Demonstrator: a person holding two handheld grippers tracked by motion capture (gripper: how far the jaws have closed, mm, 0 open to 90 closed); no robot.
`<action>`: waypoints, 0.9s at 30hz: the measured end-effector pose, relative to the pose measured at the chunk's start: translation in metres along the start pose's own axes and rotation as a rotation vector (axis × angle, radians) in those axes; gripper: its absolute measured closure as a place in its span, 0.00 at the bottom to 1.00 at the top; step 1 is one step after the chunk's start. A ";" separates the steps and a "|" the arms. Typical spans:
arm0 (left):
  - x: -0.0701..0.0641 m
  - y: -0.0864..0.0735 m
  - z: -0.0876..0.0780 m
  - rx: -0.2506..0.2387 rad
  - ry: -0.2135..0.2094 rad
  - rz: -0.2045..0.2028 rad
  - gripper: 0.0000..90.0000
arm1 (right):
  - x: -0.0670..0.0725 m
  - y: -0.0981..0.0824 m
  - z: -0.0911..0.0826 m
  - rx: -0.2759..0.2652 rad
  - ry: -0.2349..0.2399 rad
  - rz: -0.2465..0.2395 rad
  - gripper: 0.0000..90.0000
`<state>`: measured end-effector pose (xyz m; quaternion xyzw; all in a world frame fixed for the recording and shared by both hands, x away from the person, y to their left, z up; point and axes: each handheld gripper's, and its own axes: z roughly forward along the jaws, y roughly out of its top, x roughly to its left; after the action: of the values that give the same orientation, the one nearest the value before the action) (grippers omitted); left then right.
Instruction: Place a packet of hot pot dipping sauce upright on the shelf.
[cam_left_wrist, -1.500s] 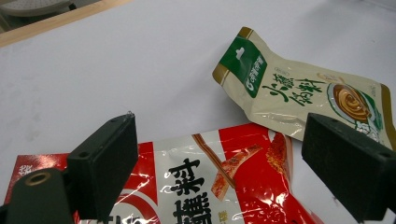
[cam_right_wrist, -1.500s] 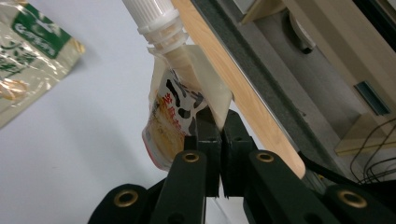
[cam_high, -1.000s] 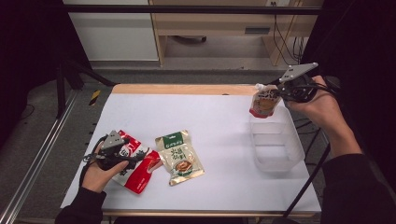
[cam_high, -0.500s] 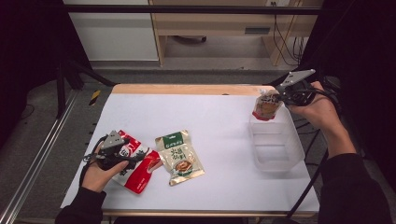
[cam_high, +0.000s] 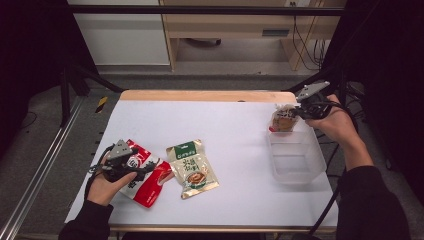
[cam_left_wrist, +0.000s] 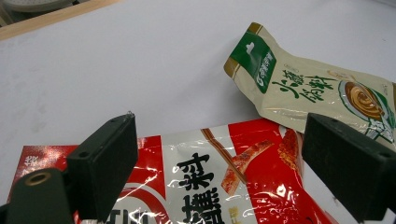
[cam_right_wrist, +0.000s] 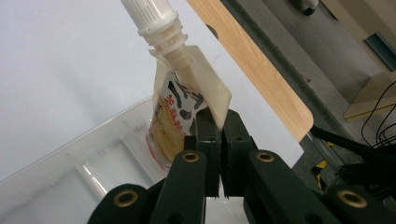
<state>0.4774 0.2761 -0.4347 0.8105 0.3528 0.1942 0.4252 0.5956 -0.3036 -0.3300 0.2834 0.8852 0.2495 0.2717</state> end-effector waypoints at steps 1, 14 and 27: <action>0.000 0.000 0.000 0.000 0.000 0.000 0.12 | 0.000 -0.001 0.002 -0.001 0.005 0.000 0.98; 0.001 0.000 0.000 -0.001 -0.003 -0.004 0.12 | 0.004 -0.010 0.018 0.010 0.051 0.026 0.98; 0.002 0.000 0.001 0.000 0.003 -0.007 0.12 | 0.006 -0.008 0.009 -0.011 0.008 0.128 0.57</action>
<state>0.4794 0.2771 -0.4353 0.8090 0.3562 0.1941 0.4255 0.5940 -0.3026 -0.3435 0.3367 0.8651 0.2724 0.2531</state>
